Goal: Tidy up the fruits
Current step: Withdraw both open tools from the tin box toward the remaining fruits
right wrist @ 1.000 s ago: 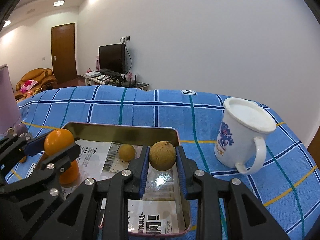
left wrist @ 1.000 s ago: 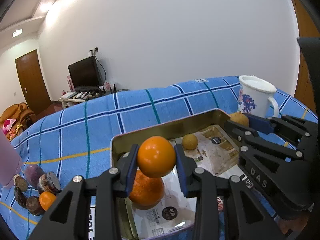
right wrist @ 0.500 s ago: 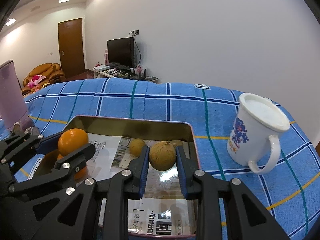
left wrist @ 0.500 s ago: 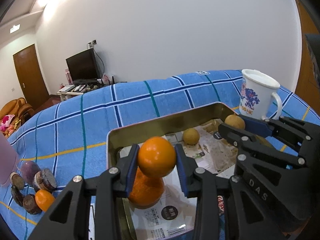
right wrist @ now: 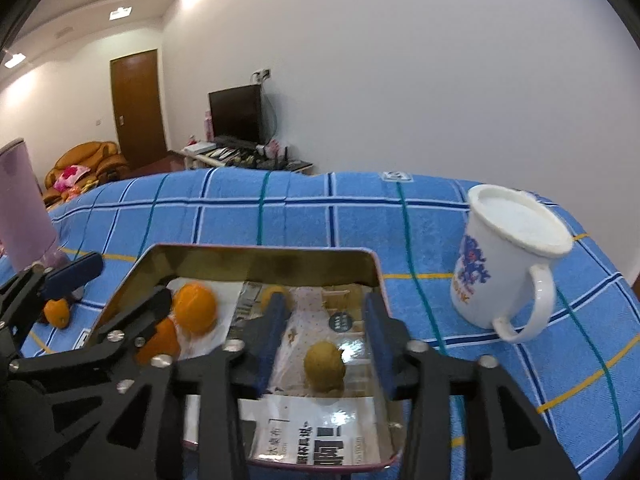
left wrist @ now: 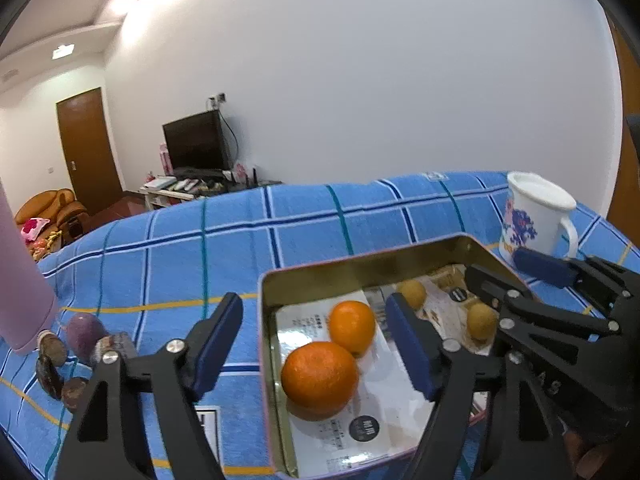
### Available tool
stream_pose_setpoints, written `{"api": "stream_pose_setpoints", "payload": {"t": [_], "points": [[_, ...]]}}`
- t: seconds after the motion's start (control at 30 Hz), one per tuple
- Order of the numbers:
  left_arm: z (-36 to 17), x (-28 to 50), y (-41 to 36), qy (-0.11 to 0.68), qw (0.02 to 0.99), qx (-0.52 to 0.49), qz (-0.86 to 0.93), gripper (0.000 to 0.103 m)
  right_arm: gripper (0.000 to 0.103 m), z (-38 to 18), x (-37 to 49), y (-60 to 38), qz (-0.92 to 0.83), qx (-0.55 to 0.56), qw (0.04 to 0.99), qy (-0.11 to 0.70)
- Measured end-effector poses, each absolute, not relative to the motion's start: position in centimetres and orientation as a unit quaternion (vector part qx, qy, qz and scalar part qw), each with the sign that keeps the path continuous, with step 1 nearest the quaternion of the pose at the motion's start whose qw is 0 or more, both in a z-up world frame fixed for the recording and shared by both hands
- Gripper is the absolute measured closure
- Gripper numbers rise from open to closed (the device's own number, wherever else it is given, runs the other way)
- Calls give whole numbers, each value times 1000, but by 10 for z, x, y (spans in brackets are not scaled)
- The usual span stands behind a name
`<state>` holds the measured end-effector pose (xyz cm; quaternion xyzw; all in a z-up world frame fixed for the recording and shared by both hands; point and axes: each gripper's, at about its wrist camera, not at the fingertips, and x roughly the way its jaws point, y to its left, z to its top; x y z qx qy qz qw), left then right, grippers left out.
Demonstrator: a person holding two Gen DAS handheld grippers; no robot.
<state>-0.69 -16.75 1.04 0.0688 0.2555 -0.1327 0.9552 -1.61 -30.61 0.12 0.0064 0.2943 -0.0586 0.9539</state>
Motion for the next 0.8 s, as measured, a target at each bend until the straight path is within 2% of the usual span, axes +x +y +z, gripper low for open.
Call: {"api": "stream_pose_setpoints", "payload": {"t": [0.03, 0.13, 0.23, 0.47, 0.8], "points": [[11, -8, -165, 251, 957, 66, -131, 20, 38, 3, -17, -307, -65, 7, 955, 289], [15, -11, -156, 233, 964, 55, -112, 1, 28, 7, -22, -310, -81, 10, 958, 274], [17, -12, -147, 221, 969, 49, -95, 0, 21, 11, -26, -308, -87, 6, 962, 259], [18, -13, -136, 209, 974, 51, -68, 0, 21, 16, -32, -293, -115, -40, 965, 232], [19, -20, -130, 204, 975, 53, -65, 0, 21, 20, -43, -295, -135, -21, 967, 216]]}}
